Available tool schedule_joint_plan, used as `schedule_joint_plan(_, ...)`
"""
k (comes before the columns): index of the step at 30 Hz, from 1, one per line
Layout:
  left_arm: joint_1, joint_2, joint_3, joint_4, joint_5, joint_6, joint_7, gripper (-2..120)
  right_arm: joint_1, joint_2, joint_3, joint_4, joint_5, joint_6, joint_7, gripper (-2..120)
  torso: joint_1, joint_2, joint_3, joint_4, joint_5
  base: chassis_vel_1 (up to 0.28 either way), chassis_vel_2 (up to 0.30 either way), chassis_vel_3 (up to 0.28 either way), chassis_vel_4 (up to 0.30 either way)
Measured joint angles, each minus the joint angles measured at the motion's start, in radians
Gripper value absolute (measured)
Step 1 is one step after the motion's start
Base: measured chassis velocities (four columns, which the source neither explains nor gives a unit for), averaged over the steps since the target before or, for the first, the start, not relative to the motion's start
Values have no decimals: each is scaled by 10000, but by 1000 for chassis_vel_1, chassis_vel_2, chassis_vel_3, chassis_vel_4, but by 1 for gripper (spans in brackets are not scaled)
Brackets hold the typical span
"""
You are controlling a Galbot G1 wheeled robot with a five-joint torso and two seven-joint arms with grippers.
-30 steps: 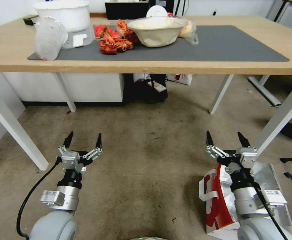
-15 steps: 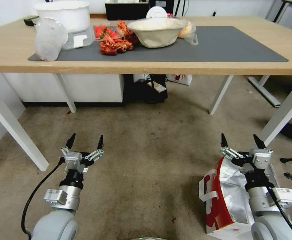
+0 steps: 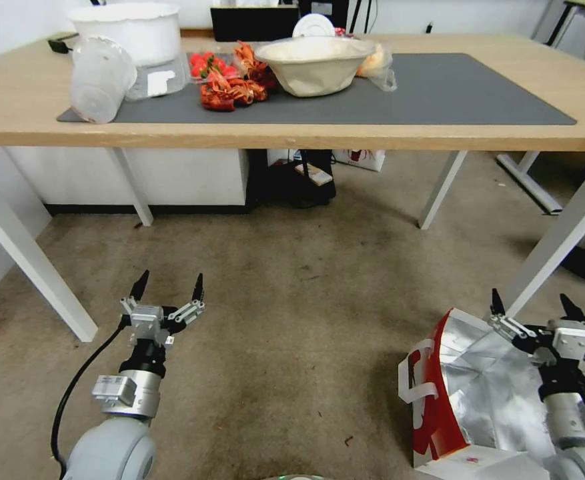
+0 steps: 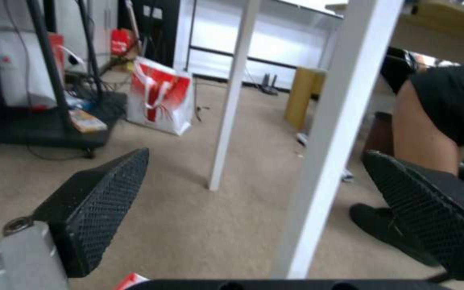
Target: Pick up the food delivery bag from the floor and place it on the table.
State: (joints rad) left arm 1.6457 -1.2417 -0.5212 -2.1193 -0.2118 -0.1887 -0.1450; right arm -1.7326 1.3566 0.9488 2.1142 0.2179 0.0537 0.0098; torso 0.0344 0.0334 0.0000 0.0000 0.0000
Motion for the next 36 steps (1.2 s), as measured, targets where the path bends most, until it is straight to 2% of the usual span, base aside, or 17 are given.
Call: schedule_joint_plan(36,-21,-216,102,308,291,-139,-193,98,1106,-635,445,-3408,-402,451,-135,100,1,7,0,1,0,0,0,0,0)
